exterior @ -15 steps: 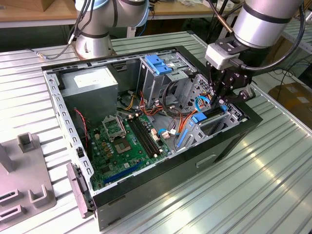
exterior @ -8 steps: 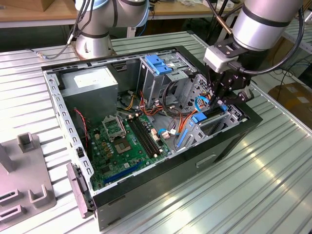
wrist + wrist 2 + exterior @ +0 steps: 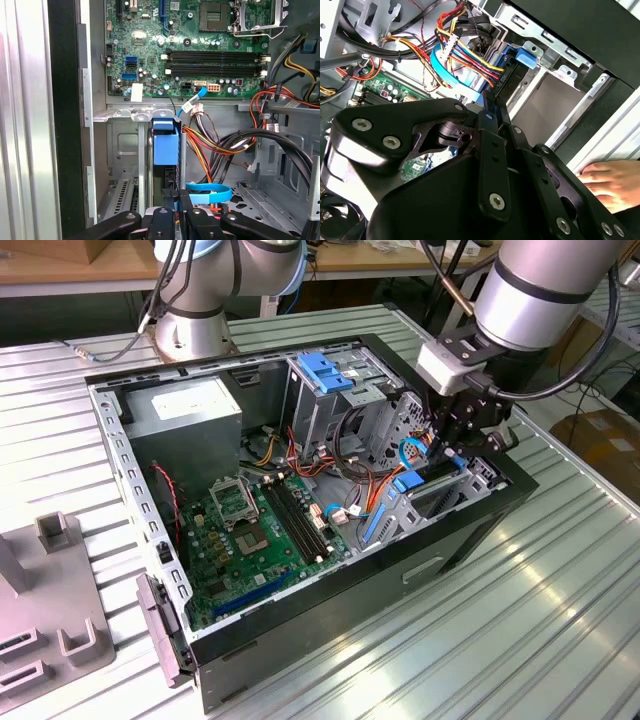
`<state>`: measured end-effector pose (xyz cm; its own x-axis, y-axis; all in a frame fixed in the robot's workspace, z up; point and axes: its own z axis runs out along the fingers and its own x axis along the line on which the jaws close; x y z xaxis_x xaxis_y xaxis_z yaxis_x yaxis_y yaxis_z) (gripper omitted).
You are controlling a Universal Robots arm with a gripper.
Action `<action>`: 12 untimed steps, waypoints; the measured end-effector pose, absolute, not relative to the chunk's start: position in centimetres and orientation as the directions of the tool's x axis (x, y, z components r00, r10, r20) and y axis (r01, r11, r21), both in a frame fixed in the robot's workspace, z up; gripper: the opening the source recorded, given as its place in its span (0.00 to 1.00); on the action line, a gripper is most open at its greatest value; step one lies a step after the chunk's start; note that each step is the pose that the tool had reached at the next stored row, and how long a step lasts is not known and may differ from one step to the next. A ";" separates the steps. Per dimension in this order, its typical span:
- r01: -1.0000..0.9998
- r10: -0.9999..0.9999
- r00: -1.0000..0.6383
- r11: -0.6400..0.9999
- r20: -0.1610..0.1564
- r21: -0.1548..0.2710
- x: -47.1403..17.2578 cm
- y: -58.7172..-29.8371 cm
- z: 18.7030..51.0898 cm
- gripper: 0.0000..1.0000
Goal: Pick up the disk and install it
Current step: 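Insert the second disk wire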
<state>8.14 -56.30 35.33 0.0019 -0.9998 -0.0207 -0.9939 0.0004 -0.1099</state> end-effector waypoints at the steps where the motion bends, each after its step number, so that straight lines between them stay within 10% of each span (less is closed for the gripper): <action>1: -0.994 -1.000 0.002 0.000 -0.022 -0.110 8.1 -56.3 35.3 0.16; 12: -0.992 -1.000 0.010 -0.006 -0.028 -0.127 7.8 -56.5 35.2 0.16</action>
